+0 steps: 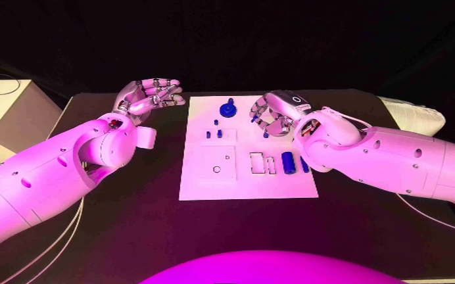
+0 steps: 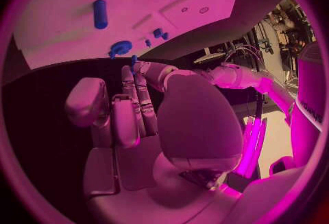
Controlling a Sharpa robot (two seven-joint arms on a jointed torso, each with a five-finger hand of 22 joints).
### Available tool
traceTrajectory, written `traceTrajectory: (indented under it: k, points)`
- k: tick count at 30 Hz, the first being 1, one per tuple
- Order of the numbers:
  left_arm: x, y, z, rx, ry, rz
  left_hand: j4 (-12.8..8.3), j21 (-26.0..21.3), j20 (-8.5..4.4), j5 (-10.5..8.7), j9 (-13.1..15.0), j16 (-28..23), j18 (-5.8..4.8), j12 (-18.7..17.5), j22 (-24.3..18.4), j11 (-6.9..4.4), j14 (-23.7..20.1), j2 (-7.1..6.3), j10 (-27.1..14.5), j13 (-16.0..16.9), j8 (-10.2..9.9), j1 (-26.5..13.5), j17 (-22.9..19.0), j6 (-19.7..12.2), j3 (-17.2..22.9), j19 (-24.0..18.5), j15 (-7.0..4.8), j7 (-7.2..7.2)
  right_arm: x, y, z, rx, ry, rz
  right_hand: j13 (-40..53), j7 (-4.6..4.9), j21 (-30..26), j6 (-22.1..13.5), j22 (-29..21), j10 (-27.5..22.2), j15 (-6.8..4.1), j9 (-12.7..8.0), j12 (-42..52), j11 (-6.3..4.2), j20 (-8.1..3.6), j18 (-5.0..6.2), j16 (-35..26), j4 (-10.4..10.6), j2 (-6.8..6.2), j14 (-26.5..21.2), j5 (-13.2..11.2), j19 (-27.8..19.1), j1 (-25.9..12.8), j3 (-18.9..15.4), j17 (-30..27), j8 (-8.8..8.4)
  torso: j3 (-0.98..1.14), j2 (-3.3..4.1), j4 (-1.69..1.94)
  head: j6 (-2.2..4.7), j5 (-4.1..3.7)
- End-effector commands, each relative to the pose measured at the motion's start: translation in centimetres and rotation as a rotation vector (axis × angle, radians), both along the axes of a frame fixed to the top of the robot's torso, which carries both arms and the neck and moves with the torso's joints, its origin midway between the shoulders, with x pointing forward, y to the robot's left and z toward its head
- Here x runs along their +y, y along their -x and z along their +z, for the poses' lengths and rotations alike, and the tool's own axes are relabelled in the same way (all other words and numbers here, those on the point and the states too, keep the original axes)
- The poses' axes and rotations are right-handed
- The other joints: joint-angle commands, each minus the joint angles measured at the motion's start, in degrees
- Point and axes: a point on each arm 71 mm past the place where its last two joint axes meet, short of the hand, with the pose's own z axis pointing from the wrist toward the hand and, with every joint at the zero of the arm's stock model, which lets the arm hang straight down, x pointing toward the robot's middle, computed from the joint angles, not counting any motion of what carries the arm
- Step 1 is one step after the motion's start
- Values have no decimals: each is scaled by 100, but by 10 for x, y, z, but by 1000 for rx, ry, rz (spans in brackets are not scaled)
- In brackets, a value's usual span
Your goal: Assemble the parts on the task board
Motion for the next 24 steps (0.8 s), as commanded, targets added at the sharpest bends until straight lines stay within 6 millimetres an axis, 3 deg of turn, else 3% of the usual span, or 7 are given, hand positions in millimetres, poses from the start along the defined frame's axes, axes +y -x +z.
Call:
traceTrajectory:
  k: [1, 9, 15, 18, 24]
  points:
    - [-4, 0, 2, -6, 5, -14, -24, 15, -3, 5, -5, 34, 70, 22, -9, -1, -41, -19, -9, -7, 19, 33, 5, -54, 24, 57, 10, 105, 13, 6, -5, 18, 42, 59, 5, 6, 21, 22, 8, 150, -41, 7, 36, -110, -17, -85, 25, -11, 27, 169, 23, 7, -21, 31, -1, 34, 5, 1, -4, -12, 49]
    - [-8, 1, 3, -4, 9, -25, -22, 14, -2, 5, -6, 37, 70, 23, -9, 0, -43, -20, -10, -8, 23, 30, 6, -56, 23, 57, 11, 106, 39, 21, -20, 40, 89, 129, 4, 5, 13, 20, 0, 148, -41, 9, 32, -110, -17, -84, 23, -12, 26, 168, 22, 4, -24, 35, -7, 35, -2, 5, 4, -43, 120]
    - [-10, 1, 3, -2, 11, -31, -22, 14, -2, 5, -6, 37, 70, 23, -9, 0, -43, -20, -10, -8, 23, 30, 6, -56, 23, 57, 11, 106, 53, 27, -30, 45, 127, 152, 3, 5, 5, 17, -9, 146, -42, 10, 28, -110, -17, -83, 24, -14, 26, 168, 21, 2, -26, 39, -8, 36, 6, 8, 7, -87, 175]
    - [-11, 1, 3, -2, 12, -36, -10, 11, -1, 4, -9, 45, 68, 28, -12, 4, -48, -27, -15, -8, 34, 12, 12, -64, 17, 58, 14, 109, 56, 28, -33, 52, 142, 157, 2, 5, 3, 16, -11, 146, -42, 11, 27, -110, -17, -83, 22, -14, 26, 168, 21, 1, -27, 41, -13, 37, 5, 8, 14, -71, 192]
    - [-12, 1, 3, 0, 14, -44, -7, 10, 0, 4, -10, 47, 68, 29, -12, 5, -50, -30, -16, -8, 37, 7, 13, -66, 15, 58, 15, 109, 61, 29, -37, 64, 166, 165, 2, 5, 3, 16, -11, 146, -42, 11, 27, -110, -17, -83, 22, -14, 26, 168, 21, 1, -27, 41, -13, 37, 14, 7, 13, -152, 297]
